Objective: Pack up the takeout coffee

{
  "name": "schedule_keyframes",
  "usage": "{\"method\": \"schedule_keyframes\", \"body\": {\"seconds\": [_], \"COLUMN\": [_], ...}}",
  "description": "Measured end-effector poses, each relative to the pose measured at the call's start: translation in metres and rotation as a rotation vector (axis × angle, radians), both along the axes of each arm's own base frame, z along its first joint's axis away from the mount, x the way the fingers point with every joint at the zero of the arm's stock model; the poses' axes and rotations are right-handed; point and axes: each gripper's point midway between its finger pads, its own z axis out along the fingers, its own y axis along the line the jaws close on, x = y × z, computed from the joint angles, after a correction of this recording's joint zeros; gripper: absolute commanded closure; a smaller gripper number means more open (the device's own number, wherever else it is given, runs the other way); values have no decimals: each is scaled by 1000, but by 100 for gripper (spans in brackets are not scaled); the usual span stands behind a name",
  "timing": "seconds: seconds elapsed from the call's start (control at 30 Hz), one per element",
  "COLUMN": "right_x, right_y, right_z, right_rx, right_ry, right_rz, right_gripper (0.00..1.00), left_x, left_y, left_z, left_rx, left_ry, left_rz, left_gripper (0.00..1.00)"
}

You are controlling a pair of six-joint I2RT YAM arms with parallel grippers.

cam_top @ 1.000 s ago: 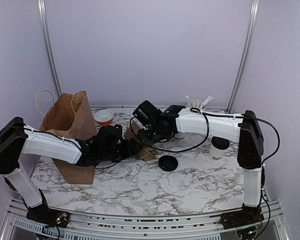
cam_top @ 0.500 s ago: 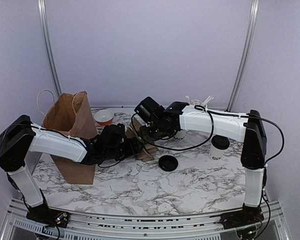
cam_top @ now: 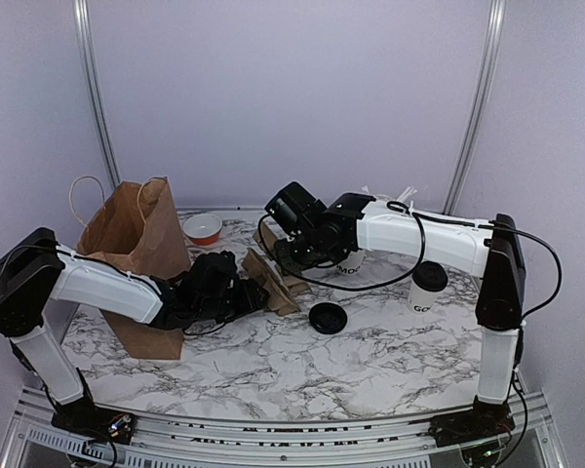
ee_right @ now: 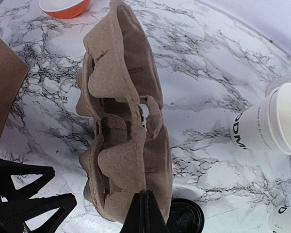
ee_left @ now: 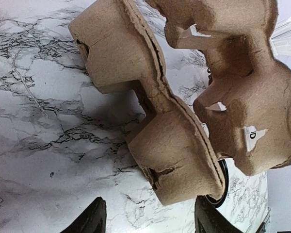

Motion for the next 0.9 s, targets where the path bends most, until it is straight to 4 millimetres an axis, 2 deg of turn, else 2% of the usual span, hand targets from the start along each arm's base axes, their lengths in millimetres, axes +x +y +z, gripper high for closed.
{"method": "schedule_keyframes", "body": {"seconds": [0.13, 0.43, 0.57, 0.9], "right_x": [-2, 2, 4, 6], "right_y": [2, -5, -15, -35], "right_z": [0, 6, 9, 42], "right_rx": [7, -14, -27, 9], "right_ry": [8, -4, -10, -60], "right_rz": [9, -13, -31, -70], "right_gripper": [100, 100, 100, 100], "left_x": [0, 12, 17, 23], "left_y": [-1, -15, -22, -23], "left_z": [11, 34, 29, 14], "left_rx": [-13, -45, -39, 10], "left_ry": [-21, -62, -57, -36], "left_rz": [-7, -16, -16, 4], "left_gripper": [31, 31, 31, 34]}}
